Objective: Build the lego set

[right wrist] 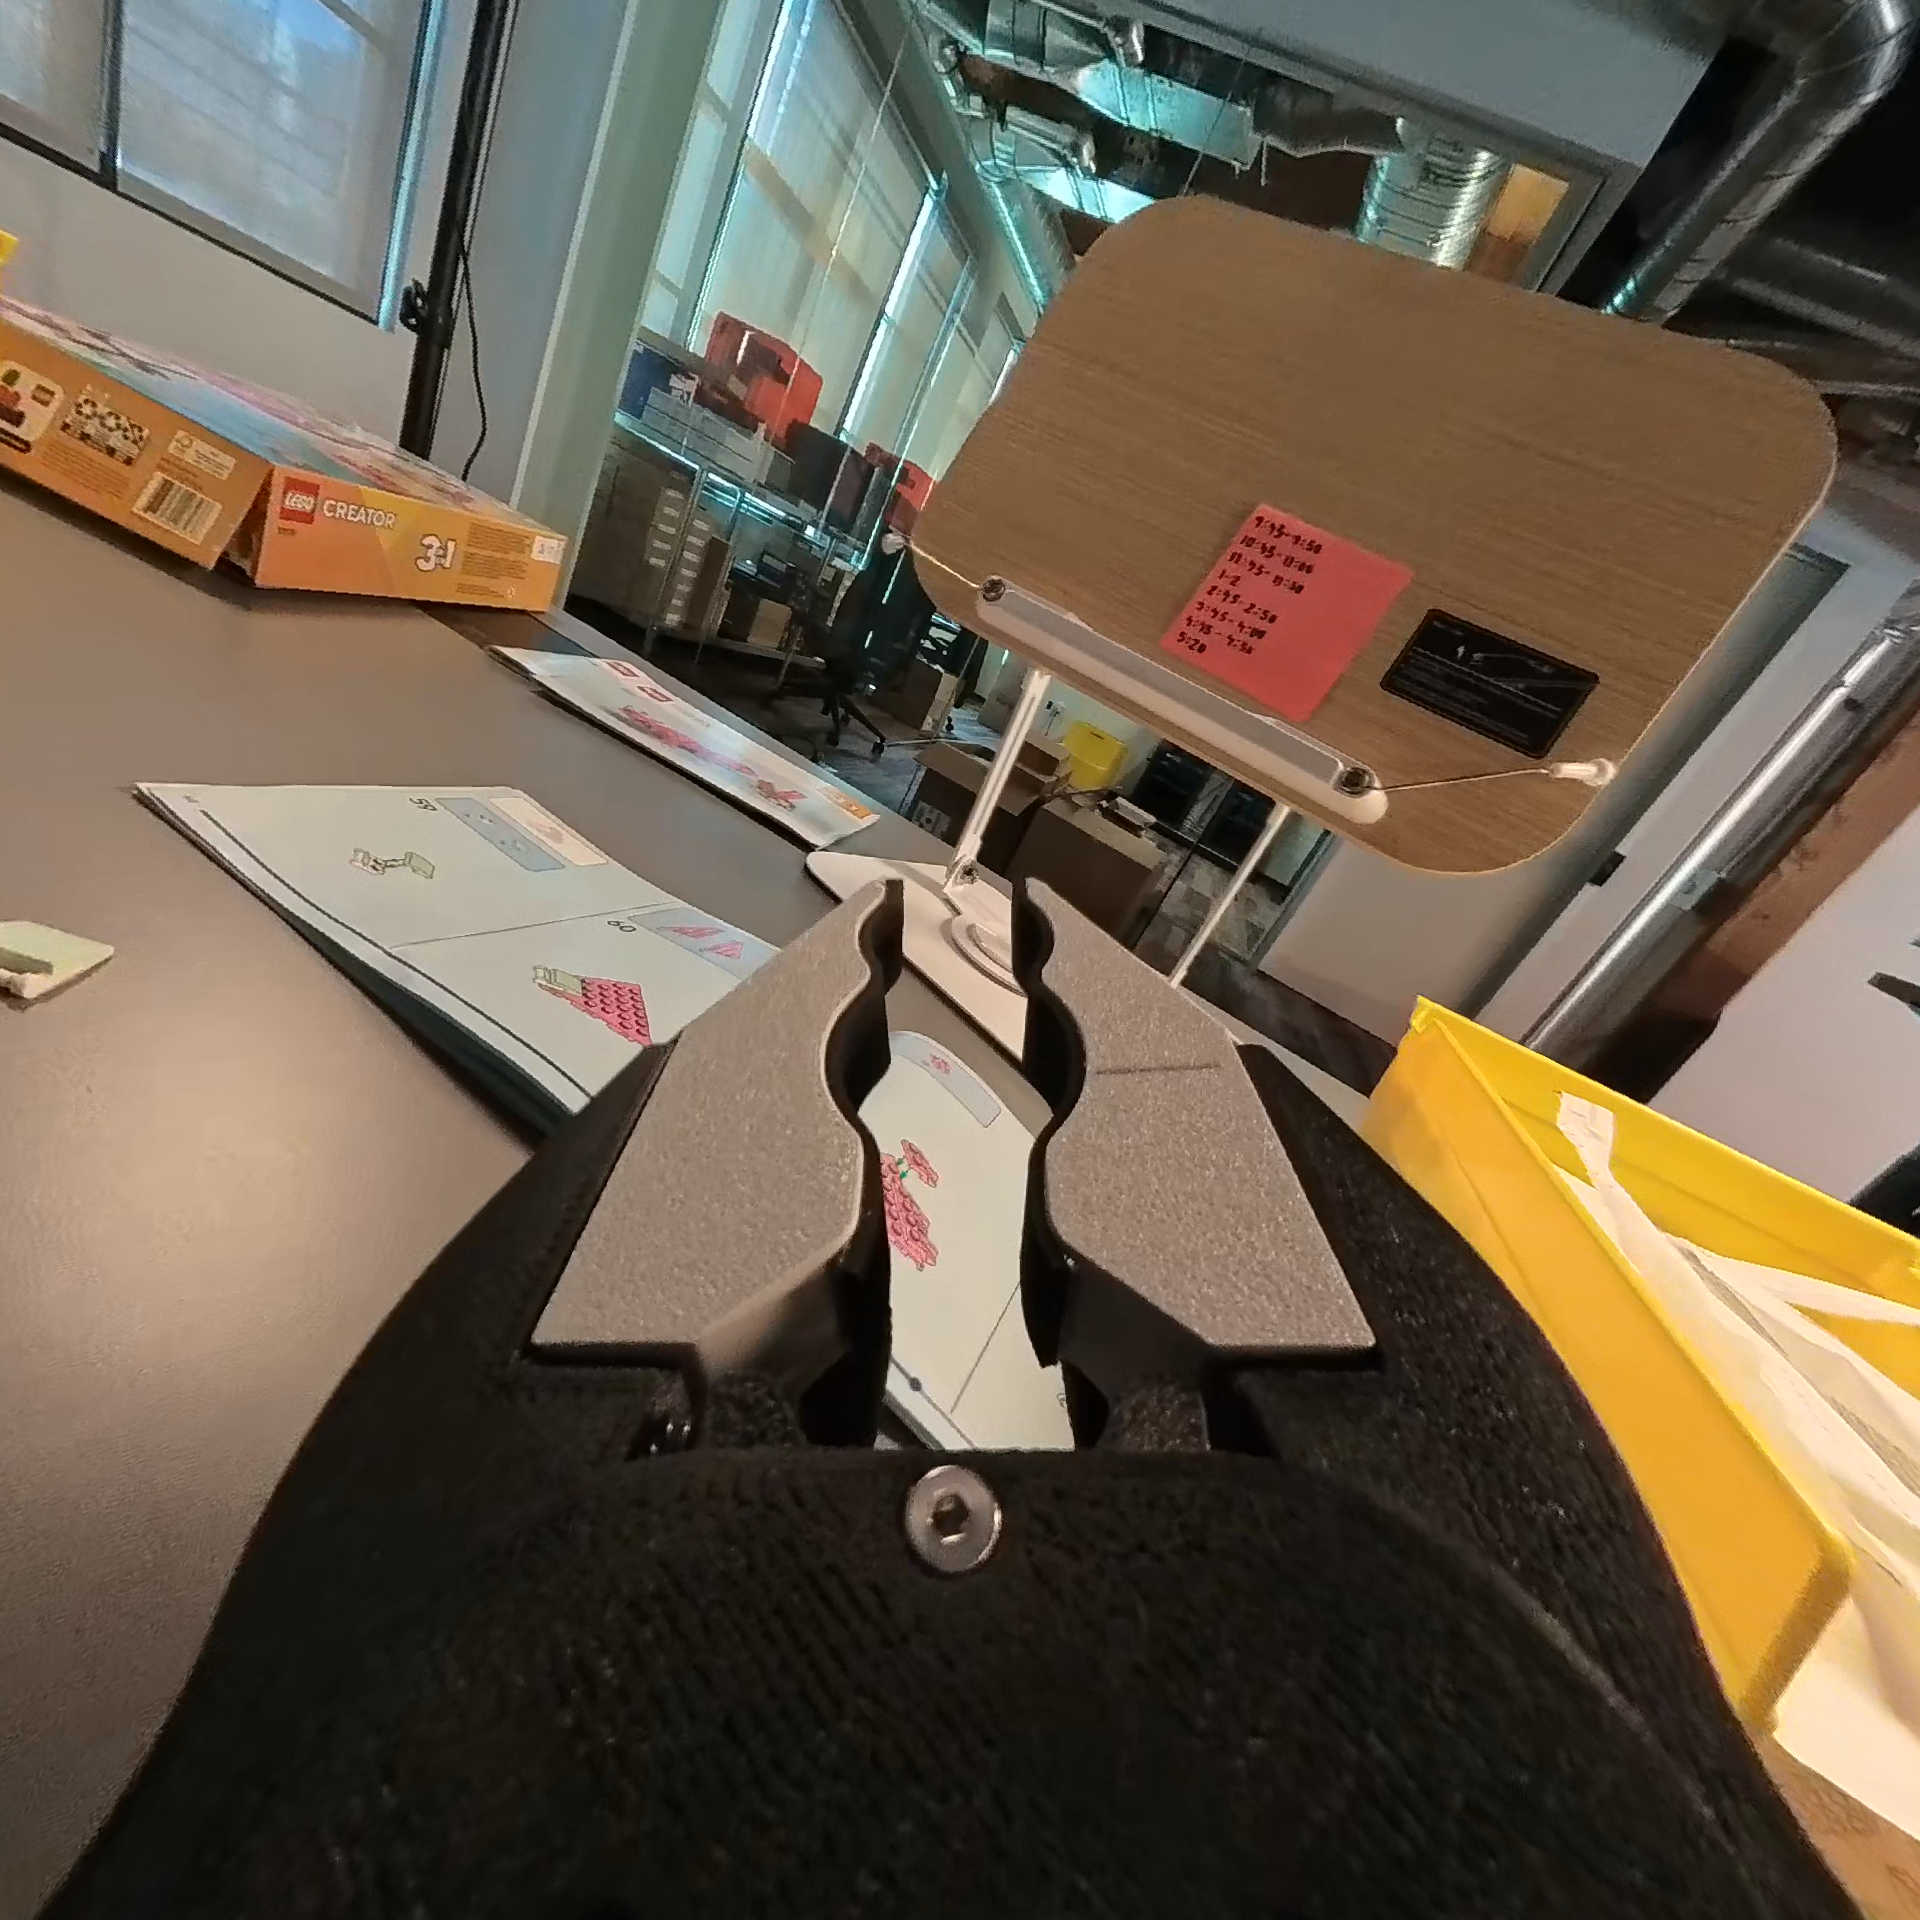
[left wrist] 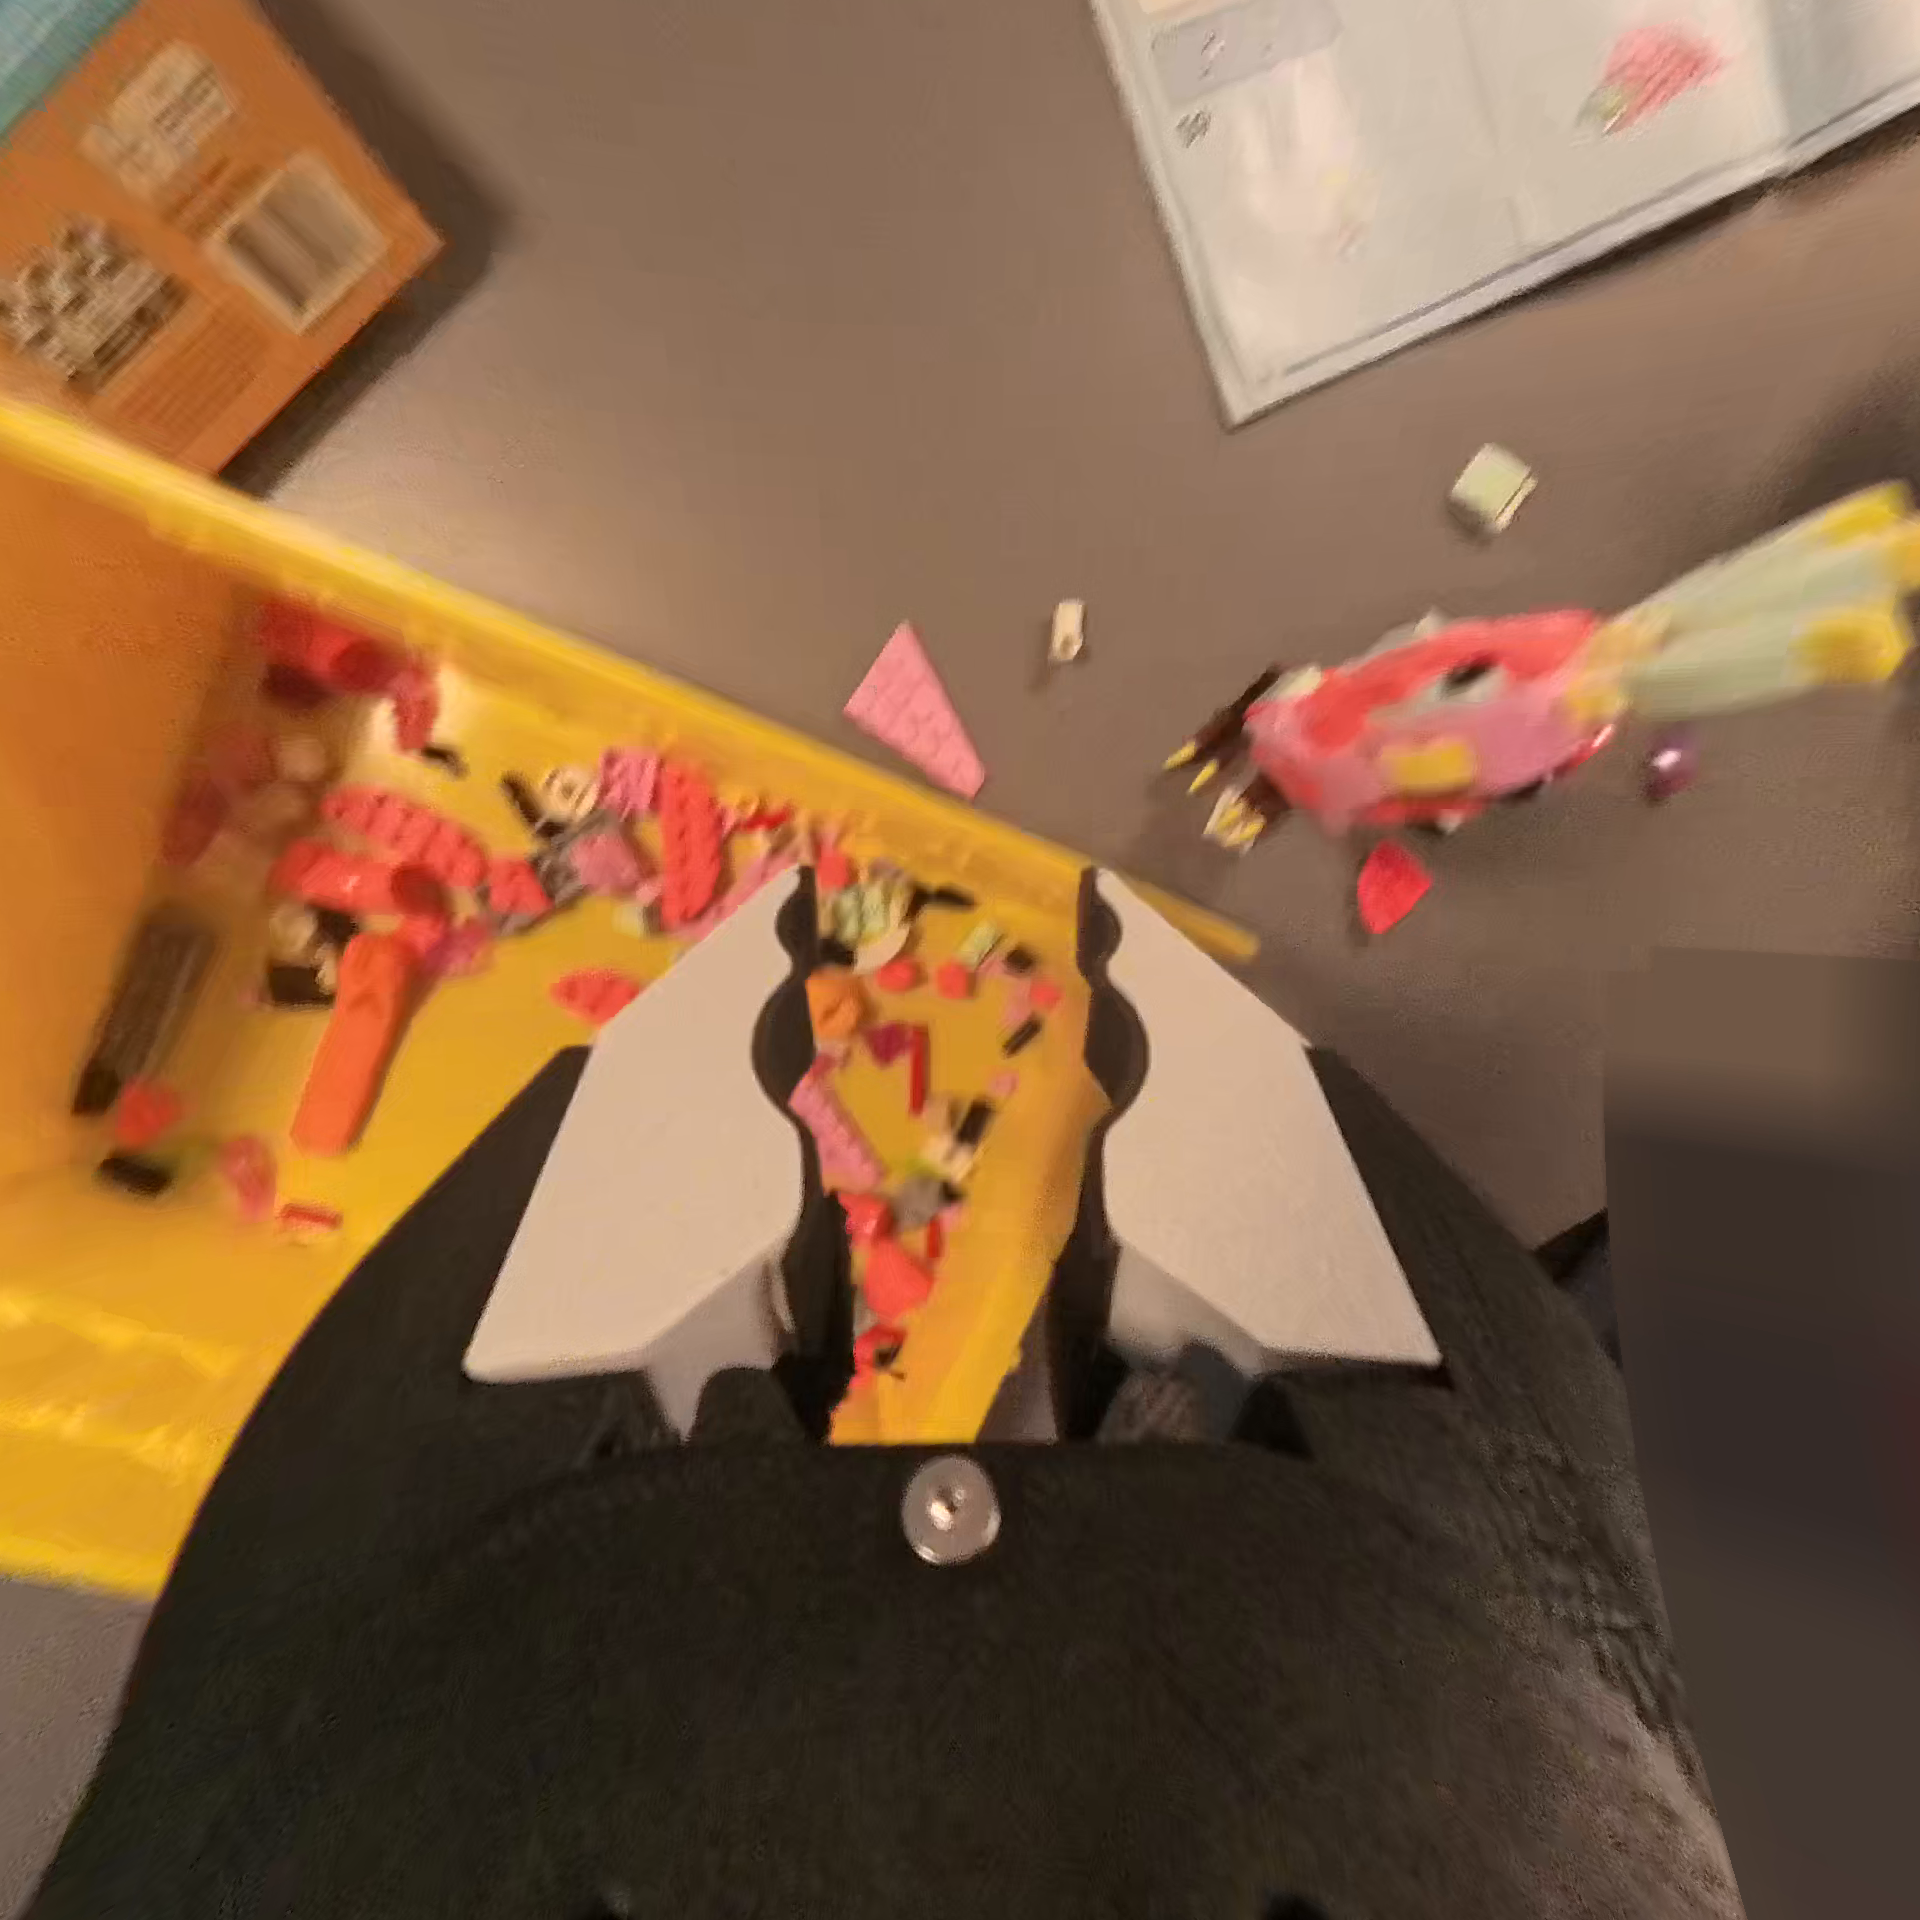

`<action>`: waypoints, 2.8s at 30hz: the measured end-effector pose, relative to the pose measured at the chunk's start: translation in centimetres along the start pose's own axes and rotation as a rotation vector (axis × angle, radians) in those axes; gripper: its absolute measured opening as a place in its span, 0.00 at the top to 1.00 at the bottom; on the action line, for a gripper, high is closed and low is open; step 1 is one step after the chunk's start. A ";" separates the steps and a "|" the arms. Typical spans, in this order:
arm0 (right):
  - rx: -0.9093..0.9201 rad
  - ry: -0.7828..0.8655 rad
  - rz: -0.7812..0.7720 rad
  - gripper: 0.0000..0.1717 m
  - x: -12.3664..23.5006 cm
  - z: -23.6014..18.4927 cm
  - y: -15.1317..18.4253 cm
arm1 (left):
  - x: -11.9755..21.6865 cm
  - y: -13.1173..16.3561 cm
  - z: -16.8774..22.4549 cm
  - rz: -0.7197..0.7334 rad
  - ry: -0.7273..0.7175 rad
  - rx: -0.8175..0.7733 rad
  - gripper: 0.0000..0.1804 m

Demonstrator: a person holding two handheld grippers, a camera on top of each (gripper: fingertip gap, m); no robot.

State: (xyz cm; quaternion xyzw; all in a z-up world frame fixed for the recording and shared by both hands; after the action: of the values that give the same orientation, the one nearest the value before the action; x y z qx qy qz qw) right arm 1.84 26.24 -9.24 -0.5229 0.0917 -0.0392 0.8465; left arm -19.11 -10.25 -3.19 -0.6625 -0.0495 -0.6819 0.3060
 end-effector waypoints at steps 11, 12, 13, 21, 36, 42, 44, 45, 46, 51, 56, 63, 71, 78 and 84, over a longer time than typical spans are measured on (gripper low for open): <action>0.066 0.016 -0.043 0.89 -0.4 -0.4 0.3 | -5.5 9.8 -2.6 -0.324 -0.039 0.144 0.80; 0.070 0.017 -0.045 0.89 -0.4 -0.4 0.4 | -5.8 10.0 -2.9 -0.324 -0.067 0.155 0.80; 0.072 0.017 -0.046 0.89 -0.4 -0.4 0.4 | -5.9 10.1 -3.1 -0.326 -0.090 0.167 0.80; 0.061 0.012 -0.041 0.89 -0.4 -0.4 0.3 | -6.8 10.2 -4.3 -0.319 -0.168 0.195 0.88; 0.014 0.016 -0.019 0.89 -0.3 0.0 0.2 | 5.3 5.0 2.1 0.194 -0.203 0.029 0.90; -0.015 0.078 0.006 0.89 0.2 1.3 0.0 | 7.3 4.6 21.9 0.406 0.289 -0.484 0.90; -0.022 0.091 0.003 0.89 0.3 1.7 0.2 | 3.6 4.7 26.5 0.364 0.326 -0.633 0.90; -0.029 0.094 0.001 0.89 0.3 1.9 0.2 | 1.3 4.4 28.2 0.313 0.370 -0.651 0.90; -0.034 0.098 0.000 0.89 0.4 2.0 0.3 | -1.2 3.8 29.4 0.257 0.404 -0.644 0.90; -0.033 0.101 -0.001 0.89 0.6 2.2 0.4 | -11.2 0.4 30.0 0.033 0.316 -0.570 0.90; -0.020 0.085 -0.008 0.89 0.4 1.9 0.4 | -14.8 -1.1 30.0 -0.052 0.221 -0.578 0.89; -0.020 0.081 -0.008 0.89 0.5 1.8 0.4 | -11.1 1.3 29.8 -0.008 0.367 -0.563 0.63; -0.064 0.100 -0.011 0.89 0.1 2.4 0.8 | 6.5 -1.1 10.0 0.542 0.032 -0.037 0.77; -0.054 0.091 -0.010 0.89 0.1 2.2 0.7 | -4.3 -6.3 1.5 -0.019 0.028 0.121 0.73; -0.044 0.075 -0.009 0.89 0.1 1.9 0.6 | -10.4 -6.2 -0.1 -0.327 0.024 0.257 0.74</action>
State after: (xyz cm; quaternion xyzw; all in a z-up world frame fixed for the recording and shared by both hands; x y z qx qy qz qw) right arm 2.30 28.21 -8.95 -0.5400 0.1217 -0.0605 0.8306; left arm -22.88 -1.68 -10.85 -0.5929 -0.2394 -0.7185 0.2739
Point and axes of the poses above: each gripper's, where its closed fingertips meet, x back along the fingers, y out of its underside, z = x × y across the jaws, the point moved 6 cm from there along x, back along the fingers, and after that the axes turned 3 degrees about -z, right-handed, at the moved point
